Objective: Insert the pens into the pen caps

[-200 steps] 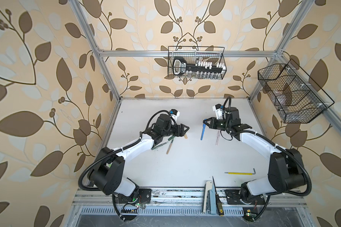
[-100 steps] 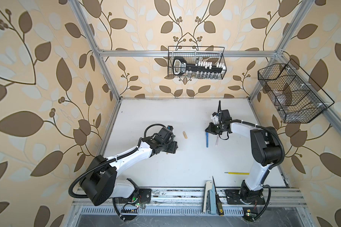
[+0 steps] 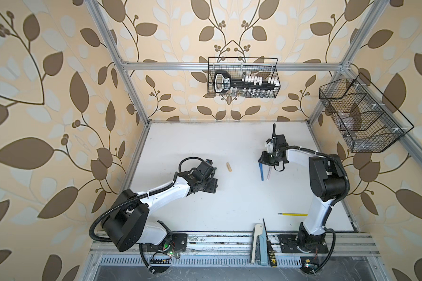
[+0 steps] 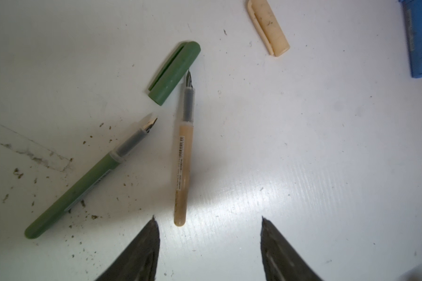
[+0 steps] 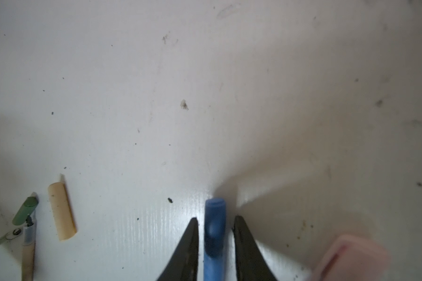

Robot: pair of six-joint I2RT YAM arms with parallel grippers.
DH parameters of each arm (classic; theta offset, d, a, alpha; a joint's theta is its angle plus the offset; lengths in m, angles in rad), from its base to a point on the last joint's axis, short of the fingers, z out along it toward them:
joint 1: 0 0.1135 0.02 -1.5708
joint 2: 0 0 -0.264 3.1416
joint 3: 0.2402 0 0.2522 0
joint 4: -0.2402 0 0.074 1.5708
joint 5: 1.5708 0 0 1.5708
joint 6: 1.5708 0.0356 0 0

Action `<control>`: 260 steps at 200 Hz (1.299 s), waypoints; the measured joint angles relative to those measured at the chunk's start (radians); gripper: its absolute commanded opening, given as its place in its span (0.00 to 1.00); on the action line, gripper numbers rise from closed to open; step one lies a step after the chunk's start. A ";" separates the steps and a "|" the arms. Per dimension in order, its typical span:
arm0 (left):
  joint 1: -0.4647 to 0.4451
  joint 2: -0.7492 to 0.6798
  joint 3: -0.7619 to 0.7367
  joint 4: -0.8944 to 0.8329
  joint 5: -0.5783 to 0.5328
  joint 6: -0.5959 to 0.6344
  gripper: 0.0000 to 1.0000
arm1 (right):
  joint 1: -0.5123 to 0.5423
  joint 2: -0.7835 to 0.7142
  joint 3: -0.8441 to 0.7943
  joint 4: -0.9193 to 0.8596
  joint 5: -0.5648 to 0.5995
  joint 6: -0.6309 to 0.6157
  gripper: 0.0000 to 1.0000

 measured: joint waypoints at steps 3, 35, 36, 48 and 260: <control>0.000 0.003 0.000 0.000 0.000 -0.001 0.65 | 0.000 -0.001 0.000 -0.001 0.003 0.002 0.36; 0.000 0.029 0.000 0.000 -0.002 -0.011 0.58 | 0.000 -0.036 0.000 -0.007 0.019 -0.008 0.41; 0.000 0.029 0.000 0.000 -0.002 -0.011 0.58 | 0.000 -0.040 0.000 -0.007 0.020 -0.008 0.42; 0.000 0.039 0.000 0.003 -0.003 -0.013 0.57 | 0.000 -0.074 -0.002 -0.009 0.023 -0.008 0.42; 0.000 0.130 0.032 0.156 0.035 0.012 0.00 | 0.299 -0.454 -0.311 0.240 -0.116 0.204 0.52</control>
